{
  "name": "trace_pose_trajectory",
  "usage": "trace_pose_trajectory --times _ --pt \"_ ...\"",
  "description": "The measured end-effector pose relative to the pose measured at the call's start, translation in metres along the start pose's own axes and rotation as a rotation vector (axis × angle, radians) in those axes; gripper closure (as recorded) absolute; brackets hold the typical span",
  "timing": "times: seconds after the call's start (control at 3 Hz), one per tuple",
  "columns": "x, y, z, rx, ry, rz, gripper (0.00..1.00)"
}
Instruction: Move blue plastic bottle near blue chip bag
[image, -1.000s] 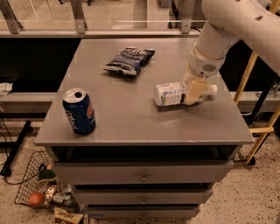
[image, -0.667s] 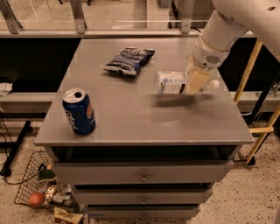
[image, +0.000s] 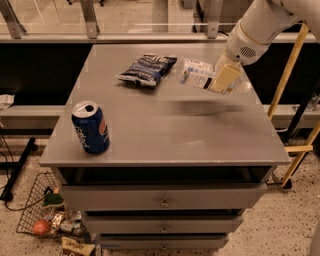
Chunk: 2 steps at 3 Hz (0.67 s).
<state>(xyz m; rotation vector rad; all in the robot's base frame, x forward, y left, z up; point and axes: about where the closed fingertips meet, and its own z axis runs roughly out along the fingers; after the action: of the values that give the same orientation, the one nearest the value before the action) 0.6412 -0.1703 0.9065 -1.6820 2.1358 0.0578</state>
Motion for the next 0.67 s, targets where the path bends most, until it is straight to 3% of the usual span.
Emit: trace_pose_trajectory --times 0.33,0.67 --pt "-0.003 -0.009 0.018 0.026 0.010 0.046 1.00" --pt "-0.006 -0.040 0.038 0.078 0.064 0.099 1.00"
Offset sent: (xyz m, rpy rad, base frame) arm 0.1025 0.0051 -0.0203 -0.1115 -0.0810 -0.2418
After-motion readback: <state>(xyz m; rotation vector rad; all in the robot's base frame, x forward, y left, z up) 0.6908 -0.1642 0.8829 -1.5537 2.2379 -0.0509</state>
